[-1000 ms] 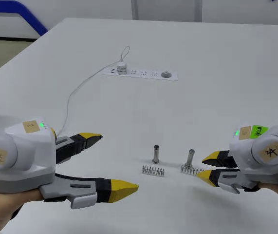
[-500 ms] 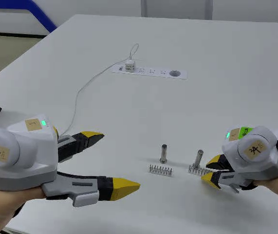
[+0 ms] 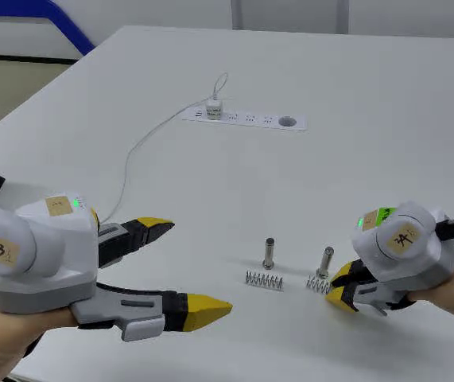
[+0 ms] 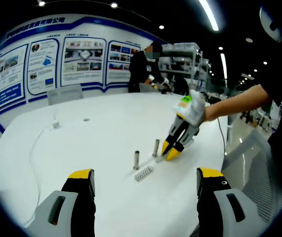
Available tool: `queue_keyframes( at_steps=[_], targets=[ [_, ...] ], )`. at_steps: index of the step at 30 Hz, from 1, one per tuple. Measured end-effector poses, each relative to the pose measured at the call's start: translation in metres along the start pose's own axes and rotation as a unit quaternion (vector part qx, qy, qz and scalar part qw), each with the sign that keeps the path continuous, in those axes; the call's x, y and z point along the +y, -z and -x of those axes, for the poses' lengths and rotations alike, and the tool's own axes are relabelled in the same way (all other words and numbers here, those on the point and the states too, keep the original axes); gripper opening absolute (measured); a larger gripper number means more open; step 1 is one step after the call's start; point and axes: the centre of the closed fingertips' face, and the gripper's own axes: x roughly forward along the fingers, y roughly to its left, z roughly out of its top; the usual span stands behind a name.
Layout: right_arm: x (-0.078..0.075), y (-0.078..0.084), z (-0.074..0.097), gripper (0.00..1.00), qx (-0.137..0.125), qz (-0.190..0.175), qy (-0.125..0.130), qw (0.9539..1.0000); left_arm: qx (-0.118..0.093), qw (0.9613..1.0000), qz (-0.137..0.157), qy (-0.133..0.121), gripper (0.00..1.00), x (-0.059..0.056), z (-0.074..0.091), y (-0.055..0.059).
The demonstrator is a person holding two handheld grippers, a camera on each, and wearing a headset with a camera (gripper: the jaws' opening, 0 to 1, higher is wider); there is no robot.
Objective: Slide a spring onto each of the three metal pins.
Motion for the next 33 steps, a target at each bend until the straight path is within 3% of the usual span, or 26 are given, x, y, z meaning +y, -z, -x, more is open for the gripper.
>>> queue_keyframes(
  at_steps=[7,10,17,25,33],
  targets=[
    [0.005,0.002,0.002,0.11,0.003,0.001,0.002,1.0,0.006,0.9998,-0.004,0.018,0.84,-0.008,-0.005,0.001],
    [0.004,0.0,0.004,0.1,-0.007,-0.015,0.006,0.9998,0.009,0.9997,-0.007,0.021,0.84,-0.008,-0.005,0.001],
    [0.009,-0.012,0.023,0.1,-0.026,0.0,0.011,0.9996,0.007,0.9993,-0.017,0.034,0.81,-0.014,-0.012,-0.007],
    [0.012,-0.032,0.048,0.1,-0.053,0.025,0.018,0.9981,0.027,0.9967,-0.038,0.066,0.74,-0.031,-0.026,-0.002],
    [0.026,-0.045,0.07,0.1,-0.074,0.058,0.012,0.9955,0.017,0.9958,-0.038,0.082,0.69,-0.042,-0.042,-0.006]
  ],
)
